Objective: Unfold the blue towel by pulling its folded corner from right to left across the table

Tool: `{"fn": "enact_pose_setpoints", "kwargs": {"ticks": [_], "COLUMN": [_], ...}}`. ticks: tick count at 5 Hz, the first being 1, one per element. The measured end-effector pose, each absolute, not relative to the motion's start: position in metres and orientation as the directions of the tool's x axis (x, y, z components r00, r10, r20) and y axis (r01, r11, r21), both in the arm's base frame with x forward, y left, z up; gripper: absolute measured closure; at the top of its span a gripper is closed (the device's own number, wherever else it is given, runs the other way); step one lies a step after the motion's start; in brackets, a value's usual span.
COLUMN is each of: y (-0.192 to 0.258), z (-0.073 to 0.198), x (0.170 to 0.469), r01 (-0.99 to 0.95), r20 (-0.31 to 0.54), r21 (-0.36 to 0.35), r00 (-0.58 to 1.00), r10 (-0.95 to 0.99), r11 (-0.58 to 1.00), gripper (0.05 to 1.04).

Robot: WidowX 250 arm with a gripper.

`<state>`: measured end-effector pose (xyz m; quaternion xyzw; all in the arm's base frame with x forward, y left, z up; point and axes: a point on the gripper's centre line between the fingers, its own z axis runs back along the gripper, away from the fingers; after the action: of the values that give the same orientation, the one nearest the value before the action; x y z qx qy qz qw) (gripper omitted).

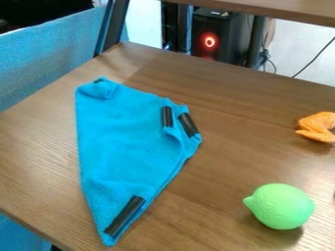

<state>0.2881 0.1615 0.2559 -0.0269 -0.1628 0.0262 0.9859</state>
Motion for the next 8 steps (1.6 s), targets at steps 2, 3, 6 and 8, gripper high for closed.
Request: {"fn": "enact_pose_setpoints", "kwargs": {"ticks": [2,3,6,8], "y": [0.145,0.118,0.039,0.036], "z": [0.219,0.213,0.147,0.107], "x": [0.296,0.303,0.341,0.350], "r01": [-0.136,-0.173,-0.320,-0.372], "r20": [0.274,0.302,0.356,0.361], "r21": [-0.185,-0.226,-0.167,-0.143], "r00": [0.944,0.923,0.862,0.843], "r10": [0.183,0.238,0.360,0.398], "r11": [0.973,0.959,0.933,0.917], "gripper": [0.084,0.084,0.084,0.084]}}
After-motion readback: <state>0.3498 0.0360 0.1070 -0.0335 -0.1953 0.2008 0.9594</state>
